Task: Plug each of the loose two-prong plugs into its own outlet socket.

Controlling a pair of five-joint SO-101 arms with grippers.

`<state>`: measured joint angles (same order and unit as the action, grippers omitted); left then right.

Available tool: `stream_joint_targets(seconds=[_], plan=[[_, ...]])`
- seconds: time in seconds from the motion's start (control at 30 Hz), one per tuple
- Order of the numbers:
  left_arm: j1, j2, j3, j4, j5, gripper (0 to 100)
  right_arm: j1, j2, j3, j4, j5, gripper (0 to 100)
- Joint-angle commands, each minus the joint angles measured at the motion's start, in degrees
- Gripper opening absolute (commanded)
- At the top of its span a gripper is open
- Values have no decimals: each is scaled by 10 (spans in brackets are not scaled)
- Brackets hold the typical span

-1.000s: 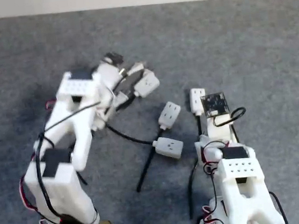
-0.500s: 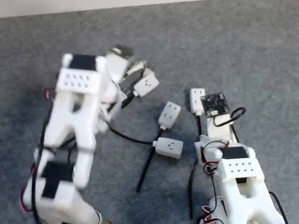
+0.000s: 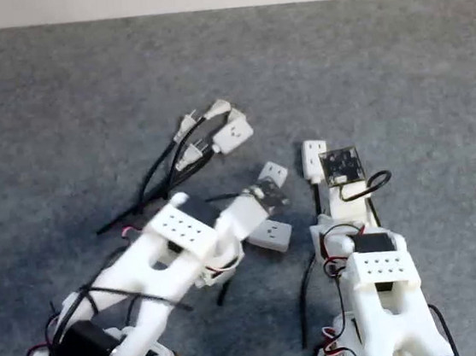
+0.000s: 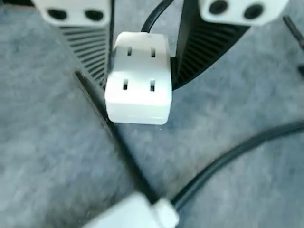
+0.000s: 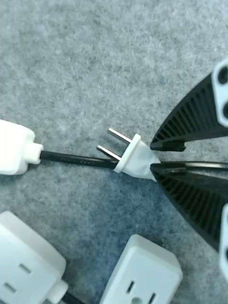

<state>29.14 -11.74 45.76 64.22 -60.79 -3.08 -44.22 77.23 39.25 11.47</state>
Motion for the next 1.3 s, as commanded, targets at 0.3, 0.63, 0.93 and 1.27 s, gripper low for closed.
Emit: stream_joint_targets(seconds=[0.3,0.63,0.93,1.27], plan=[[-18,320,-333,-66,147,3,-2,2,0,-9,-5,60],[-140,479,-669,82,166,3,-2,3,0,-10,-5,60],[-165,509,-746,229,135,3,-2,2,0,-10,-4,60],[-156,501,-533,219,94,3,-2,2,0,-10,-3,60]])
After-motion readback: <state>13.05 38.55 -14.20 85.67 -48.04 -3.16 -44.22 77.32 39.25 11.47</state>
